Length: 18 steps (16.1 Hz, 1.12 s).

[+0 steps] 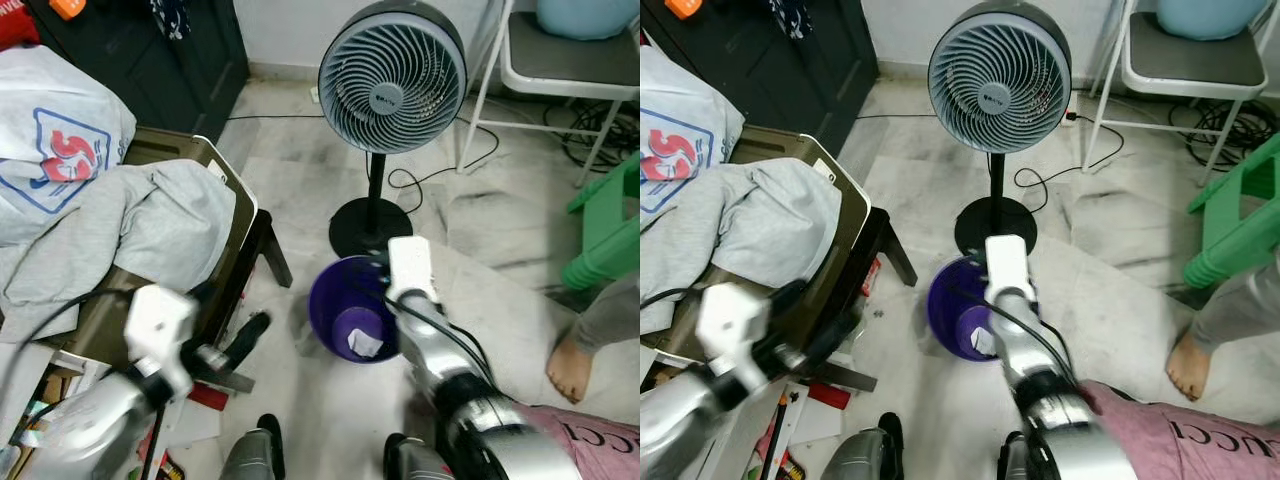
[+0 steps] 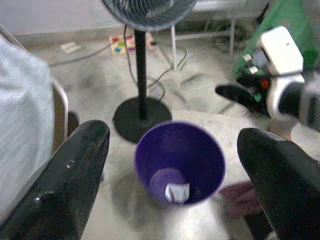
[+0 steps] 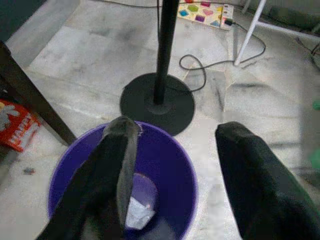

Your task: Clean up the room

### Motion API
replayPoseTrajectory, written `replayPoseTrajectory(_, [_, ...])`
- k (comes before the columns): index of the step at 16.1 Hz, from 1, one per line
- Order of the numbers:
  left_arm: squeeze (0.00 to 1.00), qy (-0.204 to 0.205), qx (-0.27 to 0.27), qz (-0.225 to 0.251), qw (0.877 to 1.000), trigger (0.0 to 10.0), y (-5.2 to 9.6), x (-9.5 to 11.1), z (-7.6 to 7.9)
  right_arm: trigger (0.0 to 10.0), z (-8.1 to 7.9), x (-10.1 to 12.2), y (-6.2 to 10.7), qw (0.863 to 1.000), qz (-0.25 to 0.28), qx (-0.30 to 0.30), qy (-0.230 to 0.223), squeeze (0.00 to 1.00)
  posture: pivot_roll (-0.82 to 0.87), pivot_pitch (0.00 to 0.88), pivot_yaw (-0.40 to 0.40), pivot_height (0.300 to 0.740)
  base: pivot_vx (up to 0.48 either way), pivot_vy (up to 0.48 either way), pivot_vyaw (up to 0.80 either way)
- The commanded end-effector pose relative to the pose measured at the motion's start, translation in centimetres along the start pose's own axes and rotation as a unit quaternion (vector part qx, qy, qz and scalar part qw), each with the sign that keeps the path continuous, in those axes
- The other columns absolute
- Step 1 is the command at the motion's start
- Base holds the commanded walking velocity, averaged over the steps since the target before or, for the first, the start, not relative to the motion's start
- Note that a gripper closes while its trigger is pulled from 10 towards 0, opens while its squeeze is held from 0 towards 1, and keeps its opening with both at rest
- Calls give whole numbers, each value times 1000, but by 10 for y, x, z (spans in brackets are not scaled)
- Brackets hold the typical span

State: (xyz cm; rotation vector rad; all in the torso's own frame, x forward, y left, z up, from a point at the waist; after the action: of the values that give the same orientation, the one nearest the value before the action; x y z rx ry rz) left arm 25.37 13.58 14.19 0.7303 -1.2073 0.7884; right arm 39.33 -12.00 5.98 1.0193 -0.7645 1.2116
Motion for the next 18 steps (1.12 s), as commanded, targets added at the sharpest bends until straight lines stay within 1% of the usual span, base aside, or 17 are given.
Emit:
replayPoseTrajectory(1, [0,-4,4,3,1000,10000,-6,-3,-2,10000,2,4,5,999,22,16,22,1000,8,197,54,740,0,0,0])
replayPoseTrajectory(3, [0,-2,-1,17,1000,10000,-17,-2,-3,10000,16,-2,16,999,31,15,34,1000,-45,154,44,740,0,0,0])
replayPoseTrajectory(4, [0,-1,-1,22,1000,10000,-22,-3,-3,10000,20,-3,20,998,36,15,39,1000,-66,132,42,740,0,0,0])
replayPoseTrajectory(5, [0,1,-4,31,1000,10000,-33,-4,-4,10000,26,-7,25,998,40,16,49,1000,-95,88,38,740,0,0,0])
replayPoseTrajectory(6, [0,1,-2,39,999,10000,-38,-3,-4,10000,31,-11,31,998,40,13,52,1000,-106,64,35,740,0,0,0])
replayPoseTrajectory(8, [0,-2,7,53,999,10000,-45,-3,-6,10000,41,-15,33,998,39,6,47,1000,-117,13,27,740,0,0,0])
replayPoseTrajectory(9, [0,-4,17,69,997,10000,-49,-1,-8,10000,46,-13,37,997,44,18,54,910,-122,0,16,740,0,0,0])
replayPoseTrajectory(10, [0,-16,30,83,996,10000,-51,1,-12,10000,52,-13,41,997,46,29,51,0,-120,0,4,740,0,0,0])
replayPoseTrajectory(12, [0,-21,52,90,994,10000,-50,-2,-23,10000,59,-13,47,997,53,35,50,0,-123,0,-3,740,0,0,0])
replayPoseTrajectory(13, [0,-21,58,89,994,10000,-49,-3,-25,10000,61,-14,49,997,51,33,51,0,-124,0,-4,740,0,0,0])
replayPoseTrajectory(14, [0,-18,83,87,993,10000,-46,-9,-33,10000,69,-22,53,998,37,16,53,0,-125,0,-12,740,0,0,0])
replayPoseTrajectory(15, [0,-16,114,84,990,10000,-47,-16,-43,10000,83,-31,54,998,22,-30,49,0,-113,0,-7,740,0,0,0])
replayPoseTrajectory(16, [0,-16,125,84,988,10000,-46,-17,-45,10000,86,-32,54,998,19,-43,51,0,-113,0,-7,740,0,0,0])
replayPoseTrajectory(17, [0,-9,136,83,987,10000,-46,-21,-49,10000,89,-27,51,997,29,-50,40,0,-113,0,9,740,0,0,0])
replayPoseTrajectory(18, [0,-8,136,80,987,10000,-47,-24,-50,10000,92,-21,48,997,41,-56,33,0,-111,0,10,740,0,0,0])
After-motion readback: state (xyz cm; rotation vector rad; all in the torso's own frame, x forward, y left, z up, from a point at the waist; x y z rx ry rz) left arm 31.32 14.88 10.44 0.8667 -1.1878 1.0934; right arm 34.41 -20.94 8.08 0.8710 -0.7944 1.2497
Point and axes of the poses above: a point about 5 cm out from each wrist's last joint towards the gripper, its own y axis pointing back from the gripper into the wrist, its own x axis along the axis of the wrist's last joint, z = x × y, the point moved 5 cm from there along -y, pointing out of the wrist towards the gripper, and after that the axes turned 12 degrees about y, right-handed, at the moved point
